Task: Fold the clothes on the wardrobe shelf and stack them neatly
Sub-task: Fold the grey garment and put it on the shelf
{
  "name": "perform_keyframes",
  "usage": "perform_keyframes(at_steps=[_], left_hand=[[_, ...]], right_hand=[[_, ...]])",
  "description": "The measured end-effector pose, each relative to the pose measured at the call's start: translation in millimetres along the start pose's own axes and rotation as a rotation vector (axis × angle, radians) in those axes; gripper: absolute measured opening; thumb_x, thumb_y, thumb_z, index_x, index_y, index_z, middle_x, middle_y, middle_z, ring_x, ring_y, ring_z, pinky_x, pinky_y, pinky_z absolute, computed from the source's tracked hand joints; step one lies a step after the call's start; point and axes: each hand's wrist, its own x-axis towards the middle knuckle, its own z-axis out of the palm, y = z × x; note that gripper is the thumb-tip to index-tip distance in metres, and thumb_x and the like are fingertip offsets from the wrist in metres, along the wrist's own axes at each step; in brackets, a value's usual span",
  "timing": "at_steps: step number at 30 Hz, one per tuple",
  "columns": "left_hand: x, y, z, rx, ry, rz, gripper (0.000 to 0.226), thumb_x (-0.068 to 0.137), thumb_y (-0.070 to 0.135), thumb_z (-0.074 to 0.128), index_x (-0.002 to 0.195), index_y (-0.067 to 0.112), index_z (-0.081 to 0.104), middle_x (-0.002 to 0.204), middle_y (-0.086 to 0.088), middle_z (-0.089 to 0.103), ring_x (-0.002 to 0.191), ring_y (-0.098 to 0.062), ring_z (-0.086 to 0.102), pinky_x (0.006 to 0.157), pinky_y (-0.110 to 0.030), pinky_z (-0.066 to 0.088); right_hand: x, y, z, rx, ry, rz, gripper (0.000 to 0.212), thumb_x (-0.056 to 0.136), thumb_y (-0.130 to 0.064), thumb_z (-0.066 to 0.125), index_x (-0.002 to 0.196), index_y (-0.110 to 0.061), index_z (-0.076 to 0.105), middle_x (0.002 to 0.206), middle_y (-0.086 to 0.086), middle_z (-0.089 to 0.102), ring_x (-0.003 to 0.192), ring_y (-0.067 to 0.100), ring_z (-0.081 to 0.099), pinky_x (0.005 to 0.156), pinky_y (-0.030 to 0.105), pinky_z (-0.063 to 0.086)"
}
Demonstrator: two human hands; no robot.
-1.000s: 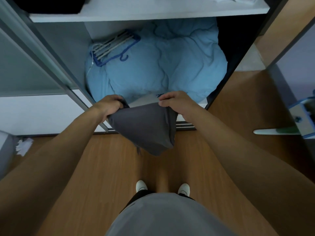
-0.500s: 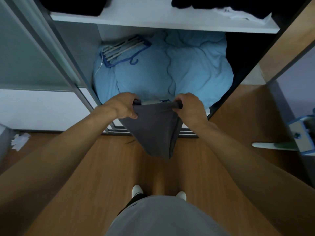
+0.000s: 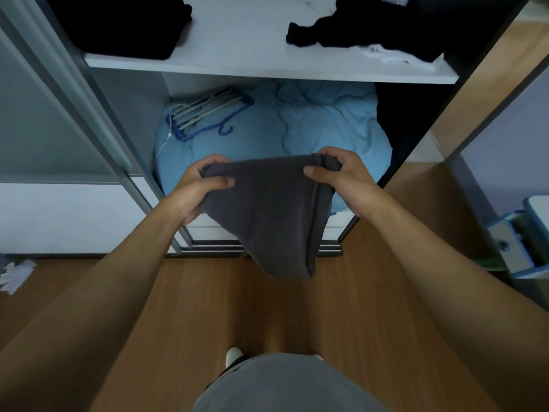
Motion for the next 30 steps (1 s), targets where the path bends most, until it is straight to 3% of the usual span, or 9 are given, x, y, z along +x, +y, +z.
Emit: perform_keyframes(at_steps=[3, 6, 9, 13, 15, 20, 25, 28, 30], left_hand=[[7.1, -1.7, 13.8, -0.194, -0.037, -0.008, 0.044, 0.075, 0.013, 0.074, 0.118, 0.023, 0.068, 0.111, -0.001, 0.074, 0.107, -0.02, 0.068, 0.087, -0.029, 0.057], [13.7, -7.8, 28.4, -0.299, -0.147, -0.041, 0.08, 0.066, 0.034, 0.091, 0.137, 0.023, 0.054, 0.133, -0.004, 0.065, 0.124, -0.021, 0.061, 0.102, -0.033, 0.052], [13.4, -32.2, 45.5, -0.259, -0.264, -0.115, 0.098, 0.049, 0.042, 0.098, 0.132, 0.02, 0.053, 0.126, 0.002, 0.07, 0.119, -0.014, 0.064, 0.095, -0.027, 0.053], [7.4, -69.0, 73.7, -0.071, -0.238, -0.197, 0.093, 0.044, 0.047, 0.098, 0.123, 0.025, 0.057, 0.118, 0.014, 0.072, 0.114, -0.003, 0.064, 0.089, -0.016, 0.051], [8.9, -75.6, 87.9, -0.055, -0.154, -0.182, 0.082, 0.051, 0.038, 0.093, 0.125, 0.022, 0.06, 0.122, 0.007, 0.071, 0.119, -0.011, 0.063, 0.098, -0.025, 0.048], [10.3, -60.4, 114.5, -0.357, 0.049, -0.234, 0.031, 0.062, 0.026, 0.071, 0.09, 0.016, 0.08, 0.1, -0.004, 0.078, 0.093, -0.016, 0.074, 0.074, -0.026, 0.056], [4.4, -40.7, 151.0, -0.46, 0.033, -0.349, 0.032, 0.08, 0.027, 0.062, 0.101, 0.012, 0.08, 0.112, -0.009, 0.075, 0.1, -0.024, 0.073, 0.08, -0.034, 0.058], [3.1, -31.0, 165.9, -0.546, 0.051, -0.387, 0.04, 0.078, 0.029, 0.064, 0.109, 0.007, 0.077, 0.116, -0.015, 0.073, 0.107, -0.031, 0.07, 0.091, -0.041, 0.056], [4.5, -23.7, 168.8, -0.573, 0.068, -0.381, 0.037, 0.079, 0.029, 0.063, 0.105, 0.006, 0.078, 0.109, -0.016, 0.075, 0.1, -0.031, 0.072, 0.082, -0.04, 0.059]], right_hand=[[2.1, -11.2, -5.7, 0.216, -0.001, 0.024, 0.005, 0.086, -0.011, 0.075, 0.087, -0.014, 0.072, 0.087, 0.003, 0.073, 0.089, 0.017, 0.07, 0.085, 0.029, 0.056], [2.5, -17.8, -12.8, 0.391, 0.033, 0.025, 0.008, 0.087, -0.008, 0.072, 0.086, -0.016, 0.075, 0.092, 0.005, 0.076, 0.091, 0.019, 0.072, 0.08, 0.027, 0.056], [1.1, -20.0, -18.6, 0.47, 0.027, 0.024, 0.008, 0.085, -0.008, 0.072, 0.085, -0.015, 0.075, 0.092, 0.007, 0.075, 0.09, 0.021, 0.072, 0.081, 0.031, 0.057], [-7.2, -13.3, -27.0, 0.445, -0.004, 0.026, 0.009, 0.085, -0.006, 0.071, 0.08, -0.014, 0.071, 0.086, 0.006, 0.073, 0.085, 0.019, 0.071, 0.077, 0.03, 0.057], [-14.3, -8.2, -35.0, 0.418, -0.001, 0.054, 0.008, 0.086, -0.006, 0.071, 0.082, -0.013, 0.069, 0.086, 0.007, 0.073, 0.085, 0.02, 0.071, 0.077, 0.032, 0.057], [-27.7, 2.6, -67.0, 0.437, 0.157, 0.202, 0.026, 0.084, -0.007, 0.075, 0.108, -0.001, 0.069, 0.105, 0.017, 0.074, 0.098, 0.029, 0.072, 0.09, 0.041, 0.057], [-32.4, 24.2, -85.8, 0.481, 0.393, 0.354, 0.042, 0.082, -0.016, 0.079, 0.121, -0.006, 0.066, 0.111, 0.014, 0.074, 0.102, 0.027, 0.072, 0.092, 0.044, 0.058], [-41.2, 42.4, -96.0, 0.531, 0.32, 0.423, 0.045, 0.084, -0.037, 0.078, 0.121, -0.015, 0.065, 0.109, 0.003, 0.076, 0.099, 0.019, 0.073, 0.083, 0.034, 0.06], [-51.8, 59.5, -97.1, 0.515, 0.178, 0.474, 0.045, 0.081, -0.054, 0.075, 0.114, -0.026, 0.064, 0.103, -0.009, 0.077, 0.095, 0.01, 0.073, 0.072, 0.024, 0.059]])
